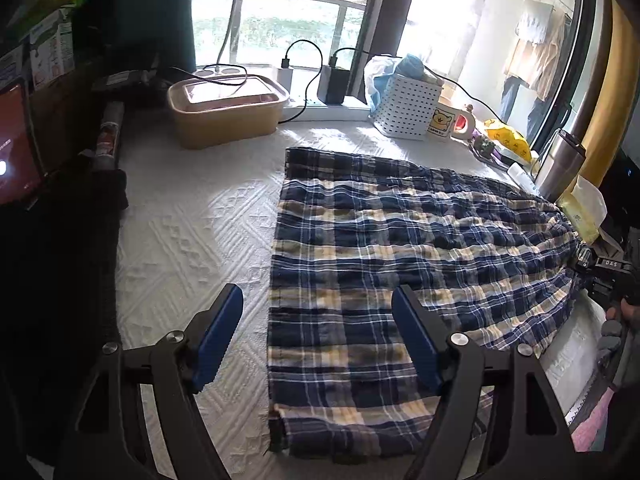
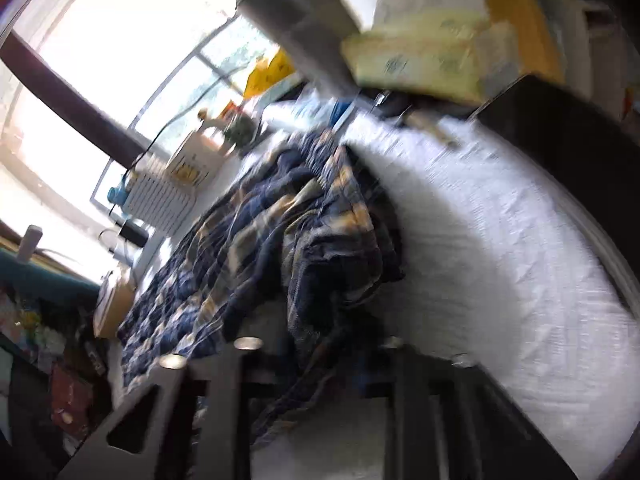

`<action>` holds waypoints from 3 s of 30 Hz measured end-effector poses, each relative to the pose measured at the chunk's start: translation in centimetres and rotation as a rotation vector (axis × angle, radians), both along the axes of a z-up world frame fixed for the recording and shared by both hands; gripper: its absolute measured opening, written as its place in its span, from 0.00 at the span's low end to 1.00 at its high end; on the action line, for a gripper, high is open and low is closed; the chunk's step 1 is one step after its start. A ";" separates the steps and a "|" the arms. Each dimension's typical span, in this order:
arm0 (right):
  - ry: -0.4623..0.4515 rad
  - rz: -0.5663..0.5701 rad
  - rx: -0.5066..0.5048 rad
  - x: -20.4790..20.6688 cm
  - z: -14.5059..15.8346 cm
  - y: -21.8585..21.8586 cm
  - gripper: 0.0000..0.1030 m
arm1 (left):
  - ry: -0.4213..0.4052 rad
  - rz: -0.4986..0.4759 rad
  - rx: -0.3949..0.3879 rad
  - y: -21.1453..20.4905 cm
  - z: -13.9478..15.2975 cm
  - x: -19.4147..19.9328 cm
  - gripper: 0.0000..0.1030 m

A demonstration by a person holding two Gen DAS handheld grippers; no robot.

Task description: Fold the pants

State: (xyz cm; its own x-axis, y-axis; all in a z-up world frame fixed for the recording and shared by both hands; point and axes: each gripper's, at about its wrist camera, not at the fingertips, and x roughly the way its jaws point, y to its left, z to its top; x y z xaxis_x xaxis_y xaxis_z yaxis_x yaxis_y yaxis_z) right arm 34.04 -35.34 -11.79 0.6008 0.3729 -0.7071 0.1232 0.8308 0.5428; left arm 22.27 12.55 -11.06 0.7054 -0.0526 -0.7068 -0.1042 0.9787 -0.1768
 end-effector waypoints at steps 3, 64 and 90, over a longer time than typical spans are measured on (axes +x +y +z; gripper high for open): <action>-0.023 0.016 -0.012 0.3 0.9 0.3 0.11 | -0.003 0.010 0.000 0.4 0.1 -0.3 0.74; -0.186 1.022 -0.424 -6.4 -0.1 41.2 0.11 | -0.060 0.168 0.031 6.9 1.3 -6.8 0.74; -0.259 0.895 -0.546 -3.4 -0.4 29.2 0.56 | 0.065 0.005 0.156 1.7 -0.8 2.9 0.74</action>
State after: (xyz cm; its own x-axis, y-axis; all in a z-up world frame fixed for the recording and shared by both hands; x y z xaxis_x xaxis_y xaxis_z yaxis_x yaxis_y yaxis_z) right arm 30.68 -6.15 -12.24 0.4224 0.4234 -0.8015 -0.7140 0.7002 -0.0064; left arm 25.19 14.28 -11.89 0.6581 0.0647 -0.7501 -0.1154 0.9932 -0.0156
